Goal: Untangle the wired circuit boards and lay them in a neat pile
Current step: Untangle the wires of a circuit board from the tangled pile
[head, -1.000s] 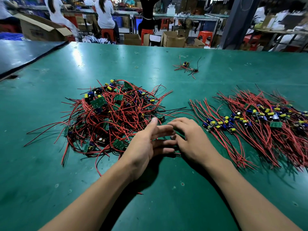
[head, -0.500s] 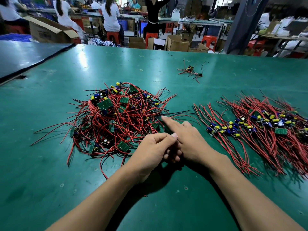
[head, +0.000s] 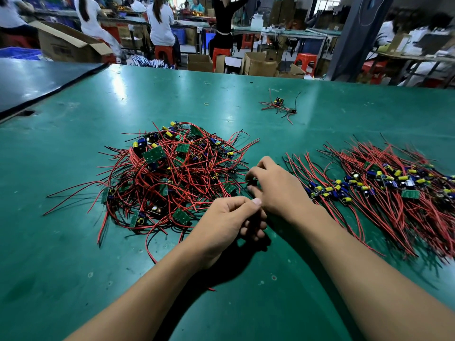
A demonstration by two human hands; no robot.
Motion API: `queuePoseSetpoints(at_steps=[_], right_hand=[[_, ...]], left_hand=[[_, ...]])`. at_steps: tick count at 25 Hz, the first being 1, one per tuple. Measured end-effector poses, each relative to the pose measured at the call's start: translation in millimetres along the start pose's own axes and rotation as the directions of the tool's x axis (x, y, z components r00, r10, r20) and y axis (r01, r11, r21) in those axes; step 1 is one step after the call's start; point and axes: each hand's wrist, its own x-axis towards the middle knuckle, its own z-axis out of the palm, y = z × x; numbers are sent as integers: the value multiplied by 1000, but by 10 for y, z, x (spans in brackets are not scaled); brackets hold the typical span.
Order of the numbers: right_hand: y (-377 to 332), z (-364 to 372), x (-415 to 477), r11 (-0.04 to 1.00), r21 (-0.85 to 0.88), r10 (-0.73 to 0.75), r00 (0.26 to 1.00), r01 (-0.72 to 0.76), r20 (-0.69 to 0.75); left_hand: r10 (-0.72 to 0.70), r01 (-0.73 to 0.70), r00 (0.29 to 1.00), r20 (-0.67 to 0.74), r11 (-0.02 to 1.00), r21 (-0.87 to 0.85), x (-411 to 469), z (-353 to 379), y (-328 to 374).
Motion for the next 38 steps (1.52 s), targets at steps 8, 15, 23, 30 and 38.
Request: queuePoseSetpoints(at_steps=[8, 15, 23, 30, 38], right_hand=[[-24, -190, -3, 770, 631, 229, 881, 96, -413], [-24, -473, -139, -300, 939, 517, 856, 170, 10], [73, -468, -477, -745, 616, -7, 926, -258, 379], [-52, -322, -538, -415, 807, -13, 889, -421, 458], [-177, -240, -584, 31, 956, 196, 939, -293, 281]], left_hand=[[-25, 25, 1000, -9, 999, -27, 10, 6, 1], [-8, 8, 1000, -26, 1000, 8, 10, -17, 21], [-27, 26, 999, -26, 999, -40, 28, -47, 10], [-4, 1, 1000, -30, 996, -92, 46, -54, -3], [-3, 1, 1000, -21, 991, -134, 40, -21, -22]])
